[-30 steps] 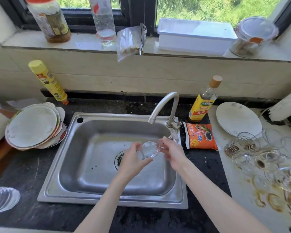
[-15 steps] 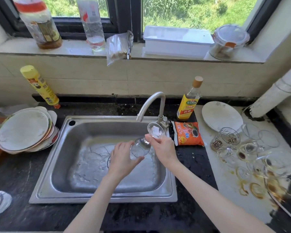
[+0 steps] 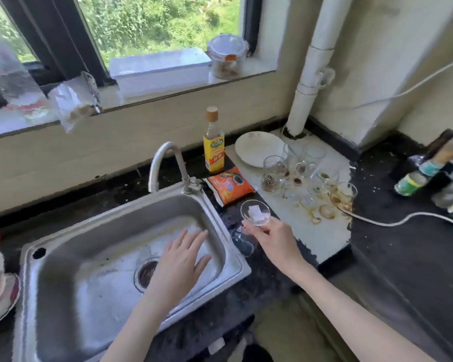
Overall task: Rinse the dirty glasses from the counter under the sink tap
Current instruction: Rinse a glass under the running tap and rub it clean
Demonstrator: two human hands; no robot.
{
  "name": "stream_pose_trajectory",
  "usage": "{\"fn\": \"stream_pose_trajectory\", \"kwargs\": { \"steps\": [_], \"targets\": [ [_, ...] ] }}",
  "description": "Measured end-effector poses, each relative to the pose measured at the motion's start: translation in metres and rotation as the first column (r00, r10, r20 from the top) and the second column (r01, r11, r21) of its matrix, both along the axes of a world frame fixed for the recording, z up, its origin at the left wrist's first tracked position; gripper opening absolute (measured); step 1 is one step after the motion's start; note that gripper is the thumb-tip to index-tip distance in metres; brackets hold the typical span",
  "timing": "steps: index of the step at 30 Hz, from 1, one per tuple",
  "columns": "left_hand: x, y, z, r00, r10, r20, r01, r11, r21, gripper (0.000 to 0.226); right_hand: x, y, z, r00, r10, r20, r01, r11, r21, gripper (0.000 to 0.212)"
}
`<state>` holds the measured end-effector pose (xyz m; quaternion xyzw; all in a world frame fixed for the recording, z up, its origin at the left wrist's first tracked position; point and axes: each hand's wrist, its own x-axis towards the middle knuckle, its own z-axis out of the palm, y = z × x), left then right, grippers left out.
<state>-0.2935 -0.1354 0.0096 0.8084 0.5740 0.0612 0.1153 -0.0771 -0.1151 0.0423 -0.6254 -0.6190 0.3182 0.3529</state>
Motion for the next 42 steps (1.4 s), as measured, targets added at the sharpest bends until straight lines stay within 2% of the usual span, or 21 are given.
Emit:
{"fn": "stream_pose_trajectory", "kwargs": {
  "steps": [7, 13, 19, 24, 30, 36, 40, 42],
  "targets": [
    [0.087, -0.027, 0.017, 0.929, -0.37, -0.022, 0.371, 0.929, 0.018, 0.063, 0.088, -0.116, 0.017, 0.945, -0.328, -0.001, 0.328, 0.944, -0.025, 0.025],
    [0.192, -0.085, 0.038, 0.787, -0.617, -0.006, 0.617, 0.786, 0.048, 0.065, 0.168, -0.235, 0.033, 0.778, -0.627, -0.045, 0.628, 0.777, 0.035, 0.025],
    [0.301, -0.179, 0.042, 0.613, -0.79, 0.019, 0.788, 0.613, 0.061, 0.062, 0.245, -0.384, 0.047, 0.609, -0.778, -0.151, 0.79, 0.613, 0.025, 0.015],
    [0.4, -0.272, 0.045, 0.481, -0.876, 0.023, 0.874, 0.481, 0.067, 0.065, 0.319, -0.506, 0.064, 0.462, -0.87, -0.173, 0.887, 0.457, 0.069, 0.022],
    [0.505, -0.357, 0.054, 0.348, -0.929, 0.127, 0.929, 0.36, 0.089, 0.087, 0.39, -0.604, 0.079, 0.307, -0.931, -0.198, 0.952, 0.296, 0.081, 0.027],
    [0.596, -0.395, 0.063, 0.233, -0.964, 0.129, 0.967, 0.243, 0.075, 0.075, 0.458, -0.646, 0.072, 0.195, -0.965, -0.177, 0.981, 0.19, 0.044, 0.025],
    [0.669, -0.397, 0.063, 0.2, -0.969, 0.144, 0.974, 0.213, 0.074, 0.068, 0.515, -0.65, 0.075, 0.178, -0.968, -0.178, 0.984, 0.172, 0.045, 0.023],
    [0.7, -0.394, 0.063, 0.182, -0.975, 0.129, 0.976, 0.195, 0.098, 0.073, 0.54, -0.649, 0.077, 0.173, -0.969, -0.175, 0.985, 0.167, 0.048, 0.021]
  ]
}}
